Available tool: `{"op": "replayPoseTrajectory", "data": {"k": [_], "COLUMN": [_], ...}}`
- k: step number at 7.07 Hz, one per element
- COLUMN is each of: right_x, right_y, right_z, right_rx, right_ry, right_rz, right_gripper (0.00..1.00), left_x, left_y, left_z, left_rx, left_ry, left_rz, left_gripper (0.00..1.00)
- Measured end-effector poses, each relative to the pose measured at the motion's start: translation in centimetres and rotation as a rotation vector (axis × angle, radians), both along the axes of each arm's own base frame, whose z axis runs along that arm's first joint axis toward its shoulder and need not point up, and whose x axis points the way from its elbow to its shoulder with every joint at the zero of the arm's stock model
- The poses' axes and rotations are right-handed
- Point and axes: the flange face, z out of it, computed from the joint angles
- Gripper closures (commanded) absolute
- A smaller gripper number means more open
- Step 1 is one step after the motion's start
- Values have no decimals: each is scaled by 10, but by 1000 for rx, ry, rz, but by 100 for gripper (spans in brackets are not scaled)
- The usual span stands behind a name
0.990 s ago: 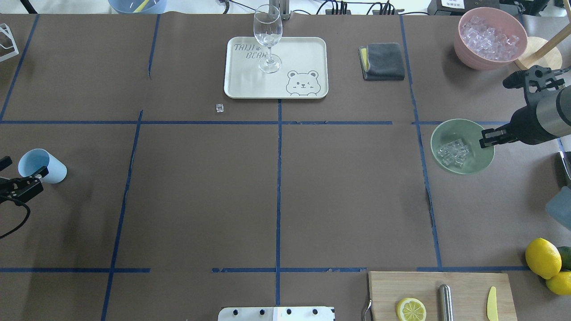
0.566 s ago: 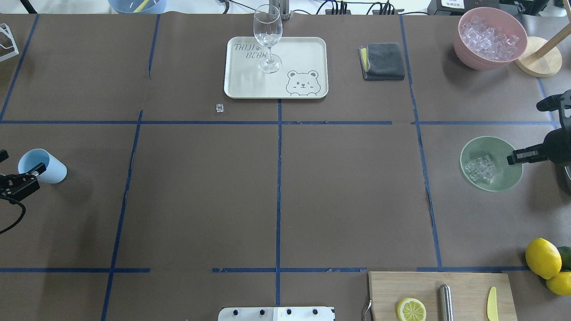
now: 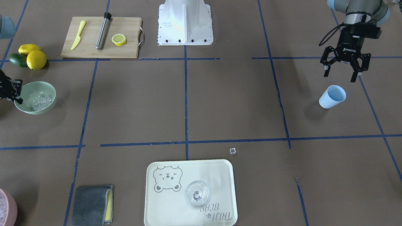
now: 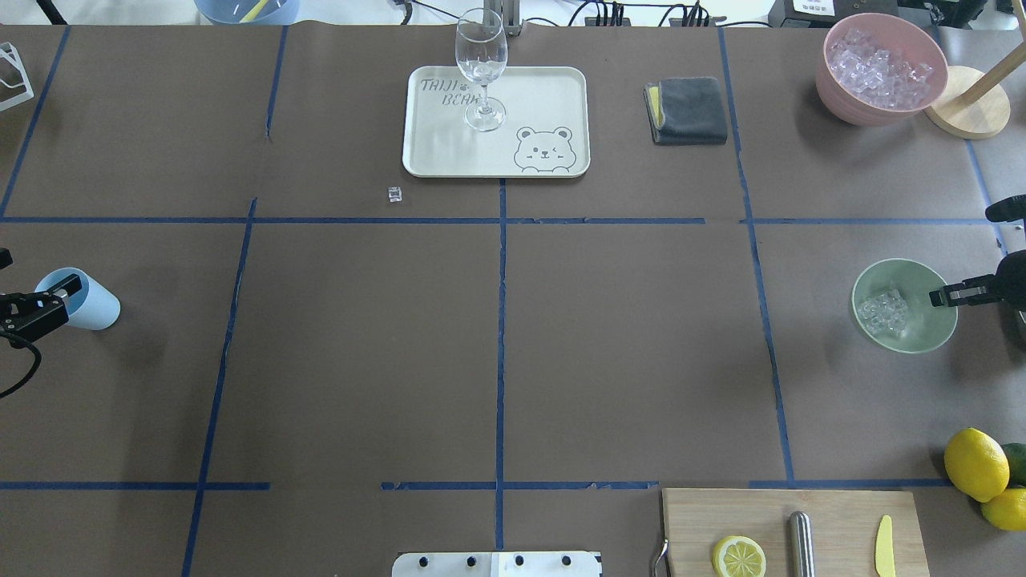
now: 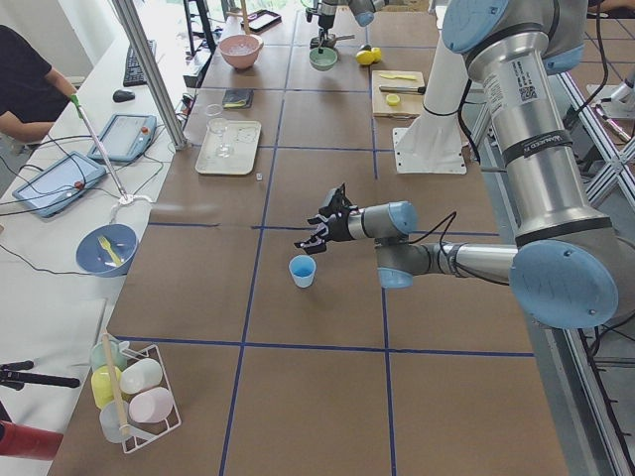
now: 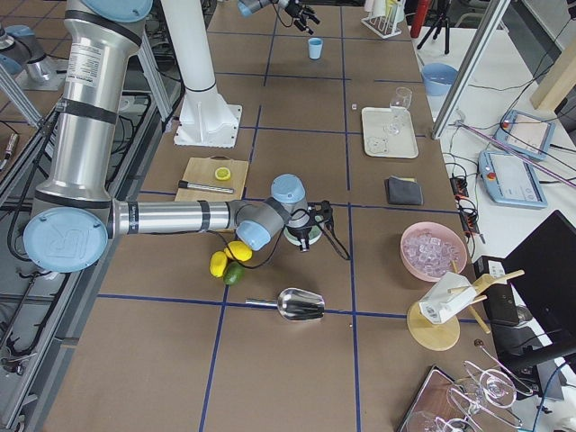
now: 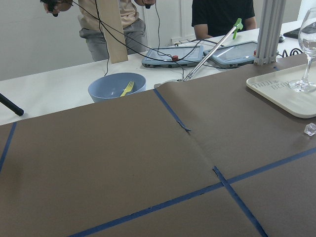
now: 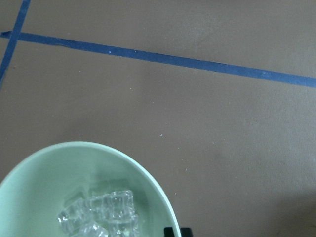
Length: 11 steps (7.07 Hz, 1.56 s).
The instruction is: Pour ice into bowl
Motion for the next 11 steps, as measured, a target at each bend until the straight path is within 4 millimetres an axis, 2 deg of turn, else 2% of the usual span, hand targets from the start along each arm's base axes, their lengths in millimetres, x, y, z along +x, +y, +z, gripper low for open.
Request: {"op": "replayPoseTrajectory", "data": {"k": [2,3,4,5,6,8,9,11], "right_x": [2,11,29,49,74,137,167,215], "right_y": [-1,-3,-7,-11,-16,-21,-18,-6], "right_z": [1,2,4,9,17,29,26,22], "right_rx": [-9,-27,-50,-51,-31,11,12,-13], "right_ry": [-18,-24,-22,0,47,141,146,102], "right_rz": [-5,4,18,17,-8,-95,-124,-145], "right_gripper": [0,0,0,0,0,0,0,0], "left_x": [-5,-2,-4,-12,-25,-54,-72,-113], "left_y": [-12,-17,-23,-38,-61,-103,-122,-154], "left_z": [-19,-34,-47,-58,-72,-106,-121,-137], "left_rx": [-45,-65,-100,-151,-182,-206,-217,-276], "left_ry": [-12,-21,-35,-43,-69,-223,-283,-370], "left_rz": [46,64,89,122,144,160,188,275], "left_gripper": [0,0,0,0,0,0,0,0]}}
